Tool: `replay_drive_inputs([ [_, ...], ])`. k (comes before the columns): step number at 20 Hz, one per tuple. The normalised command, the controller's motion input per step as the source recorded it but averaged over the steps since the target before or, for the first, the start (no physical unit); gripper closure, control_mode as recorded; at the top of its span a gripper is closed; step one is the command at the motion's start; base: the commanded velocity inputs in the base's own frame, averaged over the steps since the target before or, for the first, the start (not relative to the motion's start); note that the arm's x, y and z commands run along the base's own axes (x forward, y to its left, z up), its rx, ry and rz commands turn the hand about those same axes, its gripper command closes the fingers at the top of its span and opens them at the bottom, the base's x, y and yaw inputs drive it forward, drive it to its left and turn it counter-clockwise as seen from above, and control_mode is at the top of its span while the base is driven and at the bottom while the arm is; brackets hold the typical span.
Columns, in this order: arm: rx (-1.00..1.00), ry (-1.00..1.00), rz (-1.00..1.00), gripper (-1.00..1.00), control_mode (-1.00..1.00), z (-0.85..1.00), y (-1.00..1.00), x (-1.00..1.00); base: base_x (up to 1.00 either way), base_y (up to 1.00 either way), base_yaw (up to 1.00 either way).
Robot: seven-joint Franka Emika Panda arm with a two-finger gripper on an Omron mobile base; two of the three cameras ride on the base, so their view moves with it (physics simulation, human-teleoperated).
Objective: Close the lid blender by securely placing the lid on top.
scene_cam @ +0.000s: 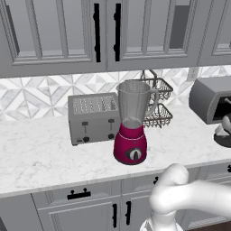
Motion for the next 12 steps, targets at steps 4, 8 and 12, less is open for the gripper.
replay_drive_inputs([
  [4, -0.01, -0.09, 0.05, 1.0, -1.0, 0.79, 0.35, -0.44, 0.0, 0.0, 0.0],
  [8, -0.05, -0.15, 0.05, 1.0, -1.0, 0.87, 0.53, -0.41, 0.0, 0.0, 0.0],
  [12, -0.01, -0.17, 0.04, 1.0, -1.0, 0.96, 0.59, -0.29, 0.0, 0.0, 0.0],
])
